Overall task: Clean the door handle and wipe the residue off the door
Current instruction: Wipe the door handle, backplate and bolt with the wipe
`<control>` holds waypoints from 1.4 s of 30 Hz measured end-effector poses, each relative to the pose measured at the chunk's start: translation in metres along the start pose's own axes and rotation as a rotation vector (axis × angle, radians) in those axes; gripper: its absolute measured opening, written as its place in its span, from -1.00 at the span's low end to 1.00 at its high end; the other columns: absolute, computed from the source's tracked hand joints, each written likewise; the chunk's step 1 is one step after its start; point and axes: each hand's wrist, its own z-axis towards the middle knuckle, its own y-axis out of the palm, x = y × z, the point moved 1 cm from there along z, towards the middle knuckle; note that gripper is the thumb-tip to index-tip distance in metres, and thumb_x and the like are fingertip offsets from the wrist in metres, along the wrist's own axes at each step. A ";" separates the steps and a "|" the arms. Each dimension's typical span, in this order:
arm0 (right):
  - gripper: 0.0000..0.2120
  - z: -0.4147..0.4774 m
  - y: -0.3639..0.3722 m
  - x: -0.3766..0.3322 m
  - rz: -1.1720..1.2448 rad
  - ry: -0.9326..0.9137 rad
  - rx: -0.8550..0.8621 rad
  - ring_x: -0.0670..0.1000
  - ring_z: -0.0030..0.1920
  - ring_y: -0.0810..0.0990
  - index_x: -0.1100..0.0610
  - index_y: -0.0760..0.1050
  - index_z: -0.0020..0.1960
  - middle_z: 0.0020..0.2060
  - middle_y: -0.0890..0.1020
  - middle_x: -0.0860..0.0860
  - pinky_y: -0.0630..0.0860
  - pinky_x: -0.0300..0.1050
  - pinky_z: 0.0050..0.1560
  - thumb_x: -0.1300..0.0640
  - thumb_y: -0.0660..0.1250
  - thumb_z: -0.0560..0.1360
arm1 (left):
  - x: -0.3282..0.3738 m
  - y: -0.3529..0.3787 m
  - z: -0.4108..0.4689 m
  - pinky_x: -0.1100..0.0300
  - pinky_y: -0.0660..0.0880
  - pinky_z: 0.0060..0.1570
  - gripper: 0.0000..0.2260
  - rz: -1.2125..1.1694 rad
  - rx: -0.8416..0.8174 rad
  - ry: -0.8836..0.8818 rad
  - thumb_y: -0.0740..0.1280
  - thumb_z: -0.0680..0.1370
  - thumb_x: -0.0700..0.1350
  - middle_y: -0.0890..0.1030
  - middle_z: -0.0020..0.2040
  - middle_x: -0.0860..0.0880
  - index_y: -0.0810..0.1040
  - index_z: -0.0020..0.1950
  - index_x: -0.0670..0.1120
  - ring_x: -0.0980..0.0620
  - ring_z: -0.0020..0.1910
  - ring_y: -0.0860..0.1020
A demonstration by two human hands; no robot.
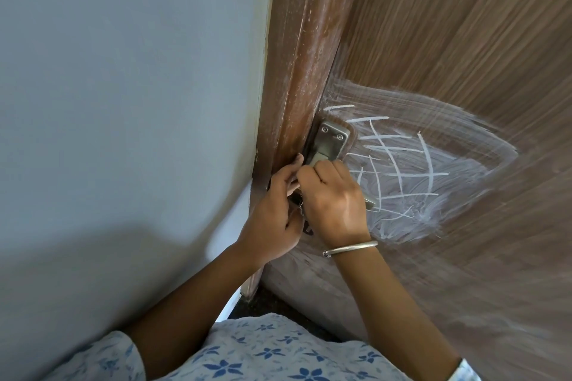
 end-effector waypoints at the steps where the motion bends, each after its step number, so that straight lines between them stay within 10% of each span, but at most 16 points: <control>1: -0.76 0.001 0.000 0.000 0.007 0.002 0.013 0.09 -0.41 0.48 0.20 0.51 -0.33 -0.43 0.50 0.09 0.47 -0.06 -0.47 0.42 0.21 0.44 | 0.000 0.000 0.000 0.27 0.38 0.29 -0.31 -0.001 0.001 -0.008 0.30 0.46 -0.42 0.25 0.39 0.37 0.12 0.47 0.02 0.23 0.39 0.33; 9: -0.78 0.005 0.000 -0.001 0.034 0.096 0.051 0.08 -0.45 0.43 0.21 0.47 -0.36 -0.45 0.47 0.09 0.36 -0.14 -0.49 0.39 0.24 0.42 | 0.004 -0.002 -0.001 0.02 0.46 0.26 -0.34 -0.043 -0.040 -0.094 0.30 0.46 -0.32 0.39 0.41 0.02 0.13 0.46 0.07 0.08 0.37 0.40; 18: -0.83 -0.004 -0.010 0.005 -0.015 0.127 0.004 0.06 -0.47 0.38 0.21 0.42 -0.37 -0.46 0.43 0.08 0.24 -0.22 -0.52 0.42 0.18 0.31 | 0.007 -0.003 -0.002 0.46 0.38 0.16 -0.29 -0.044 -0.129 -0.146 0.23 0.45 -0.26 0.27 0.43 0.25 0.06 0.46 0.24 0.15 0.43 0.29; 25: -0.81 0.006 -0.003 -0.002 0.017 0.108 -0.004 0.09 -0.46 0.43 0.22 0.48 -0.33 -0.44 0.47 0.09 0.33 -0.16 -0.53 0.39 0.17 0.38 | 0.001 -0.003 -0.001 0.02 0.53 0.16 -0.29 -0.055 -0.111 -0.127 0.27 0.47 -0.31 0.36 0.44 0.04 0.04 0.53 0.03 0.07 0.43 0.31; 33: -0.74 -0.019 -0.013 0.012 -0.012 0.153 -0.049 0.03 -0.48 0.31 0.20 0.38 -0.38 -0.47 0.41 0.08 0.26 -0.19 -0.55 0.53 0.31 0.21 | 0.004 -0.002 -0.002 0.47 0.30 0.22 -0.23 -0.070 -0.144 -0.116 0.23 0.42 -0.27 0.17 0.48 0.28 0.02 0.48 0.26 0.24 0.43 0.24; 42: -0.78 0.000 -0.012 0.008 -0.011 0.159 0.027 0.04 -0.48 0.35 0.19 0.40 -0.36 -0.45 0.42 0.07 0.23 -0.23 -0.53 0.46 0.33 0.32 | 0.001 -0.002 -0.001 0.02 0.28 0.41 -0.26 0.018 -0.143 -0.048 0.27 0.43 -0.32 0.20 0.52 0.08 0.07 0.53 0.06 0.09 0.49 0.17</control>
